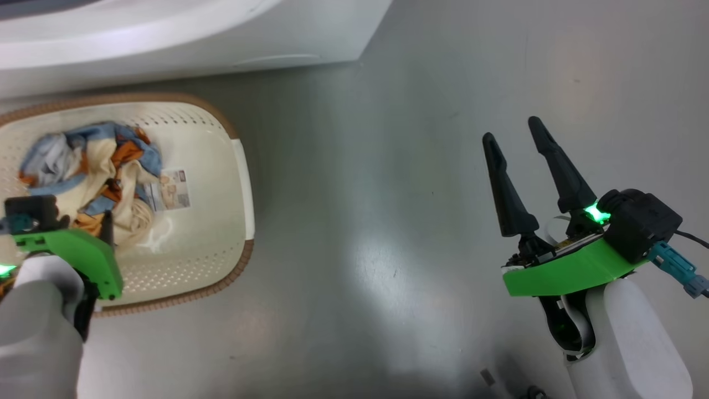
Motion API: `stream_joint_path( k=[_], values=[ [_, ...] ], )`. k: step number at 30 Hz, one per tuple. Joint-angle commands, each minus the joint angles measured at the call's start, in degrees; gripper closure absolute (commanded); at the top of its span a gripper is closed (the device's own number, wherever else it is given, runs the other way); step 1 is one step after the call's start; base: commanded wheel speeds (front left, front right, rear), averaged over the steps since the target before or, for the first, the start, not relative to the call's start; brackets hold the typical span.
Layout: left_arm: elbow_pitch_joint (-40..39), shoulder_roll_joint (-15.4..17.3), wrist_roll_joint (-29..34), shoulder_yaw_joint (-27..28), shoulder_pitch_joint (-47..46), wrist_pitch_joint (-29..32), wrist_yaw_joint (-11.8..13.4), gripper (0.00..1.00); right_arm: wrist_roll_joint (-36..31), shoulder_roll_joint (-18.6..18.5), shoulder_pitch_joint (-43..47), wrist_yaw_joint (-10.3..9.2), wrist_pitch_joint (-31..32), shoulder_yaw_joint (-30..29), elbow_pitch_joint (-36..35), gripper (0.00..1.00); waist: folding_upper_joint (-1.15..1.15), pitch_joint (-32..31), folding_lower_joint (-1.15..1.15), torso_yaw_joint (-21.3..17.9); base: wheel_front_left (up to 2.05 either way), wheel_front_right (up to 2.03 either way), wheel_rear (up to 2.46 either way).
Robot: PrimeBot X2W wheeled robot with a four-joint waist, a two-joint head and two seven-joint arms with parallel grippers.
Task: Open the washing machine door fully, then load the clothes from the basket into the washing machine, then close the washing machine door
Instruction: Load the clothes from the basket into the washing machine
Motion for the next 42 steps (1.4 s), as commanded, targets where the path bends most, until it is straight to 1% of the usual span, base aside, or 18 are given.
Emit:
stream_joint_path(
  k=[1, 6, 18, 29, 42],
  values=[
    [0.25, 3.67, 0.76, 0.73, -0.02, 0.46, 0.02, 0.00, -0.57, 0.55, 0.43, 0.09, -0.27, 1.44, -1.60, 0.00, 0.00, 2.16, 0.00, -1.06, 0.00, 0.00, 0.00],
    [0.47, 4.71, 1.02, 0.16, -1.23, 1.91, 0.42, 0.00, -0.67, 0.83, -0.39, 0.09, -0.27, 2.00, -1.72, 0.00, 0.00, 4.08, 0.00, -1.65, 0.00, 0.00, 0.00],
    [0.66, 6.27, 0.49, -0.43, -4.18, 2.46, 0.92, 0.00, -1.10, 1.67, -2.33, 0.09, -0.27, 2.59, -2.79, 0.00, 0.00, 8.62, 0.00, -2.65, 0.00, 0.00, 0.00],
    [0.70, 7.95, -0.43, -0.50, -6.16, 3.45, 1.71, 0.00, -1.20, 2.08, -3.04, 0.09, -0.27, 2.88, -3.41, 0.00, 0.00, 10.69, 0.00, -3.52, 0.00, 0.00, 0.00],
    [0.71, 8.95, -1.41, -0.81, -7.57, 3.93, 2.41, 0.00, -1.27, 2.35, -3.61, 0.09, -0.27, 3.35, -3.92, 0.00, 0.00, 12.41, 0.00, -3.85, 0.00, 0.00, 0.00]
  ],
)
